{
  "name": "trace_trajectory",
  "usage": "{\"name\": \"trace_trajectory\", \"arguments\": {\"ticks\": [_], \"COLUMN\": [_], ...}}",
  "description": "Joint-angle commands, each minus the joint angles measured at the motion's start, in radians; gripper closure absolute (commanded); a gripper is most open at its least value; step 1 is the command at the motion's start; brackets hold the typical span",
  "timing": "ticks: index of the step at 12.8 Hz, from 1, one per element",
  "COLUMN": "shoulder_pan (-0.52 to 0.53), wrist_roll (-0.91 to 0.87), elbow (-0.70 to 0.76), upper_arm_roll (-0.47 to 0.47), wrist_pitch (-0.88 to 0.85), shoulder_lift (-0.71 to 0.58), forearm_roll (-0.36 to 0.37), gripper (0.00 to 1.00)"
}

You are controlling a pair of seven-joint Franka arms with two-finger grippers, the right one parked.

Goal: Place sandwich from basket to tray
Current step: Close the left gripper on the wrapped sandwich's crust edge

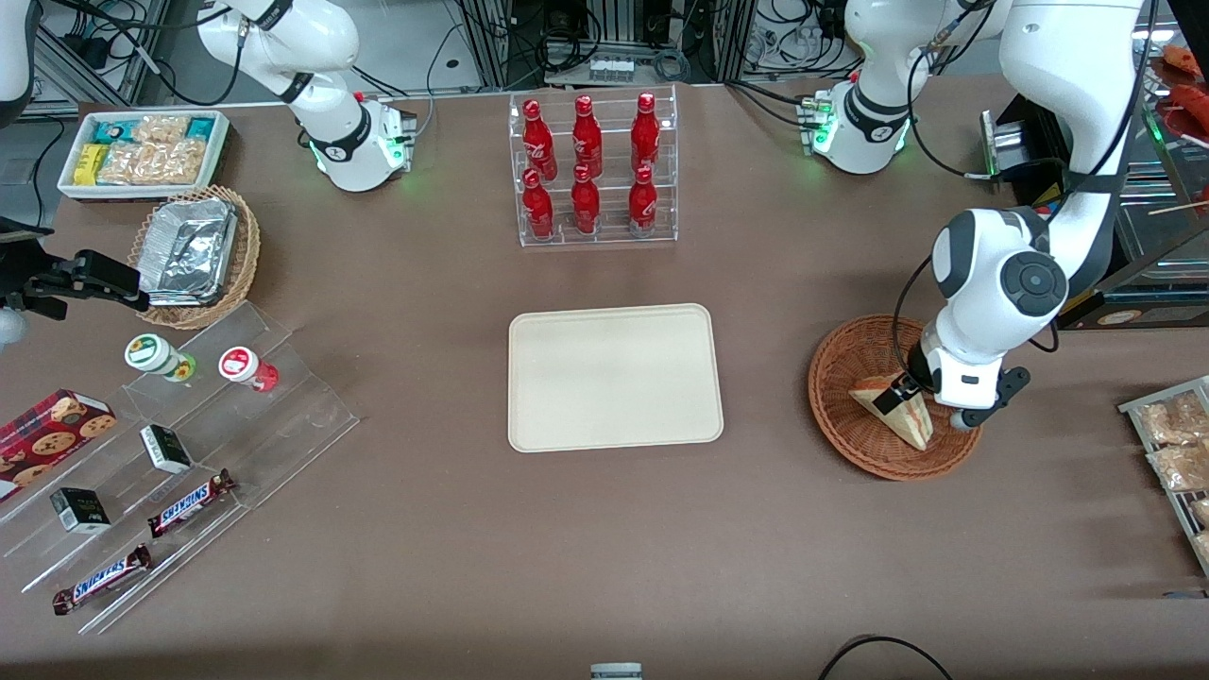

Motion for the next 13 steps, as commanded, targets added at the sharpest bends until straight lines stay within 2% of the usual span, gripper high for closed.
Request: {"name": "trace_trajectory", "arguments": {"ticks": [1, 5, 6, 7, 8, 9, 10, 13], "shoulder_pan": [-0.001, -0.001, -0.001, -0.001, 0.003, 0.003, 0.004, 0.004], "wrist_roll": [-0.027, -0.027, -0.027, -0.029, -0.032, -0.029, -0.029, -0.021], "elbow": [-0.009, -0.008, -0.008, -0.008, -0.008, -0.009, -0.008, -0.008], "upper_arm_roll": [0.0, 0.001, 0.001, 0.001, 0.001, 0.001, 0.001, 0.001], "wrist_pitch": [0.019, 0.019, 0.019, 0.019, 0.017, 0.017, 0.017, 0.009], "shoulder_lift": [0.001, 0.021, 0.022, 0.022, 0.022, 0.024, 0.024, 0.021], "forearm_roll": [0.014, 0.014, 0.014, 0.014, 0.014, 0.016, 0.016, 0.017], "gripper": [0.0, 0.01, 0.06, 0.26, 0.61, 0.9, 1.0, 1.0]}}
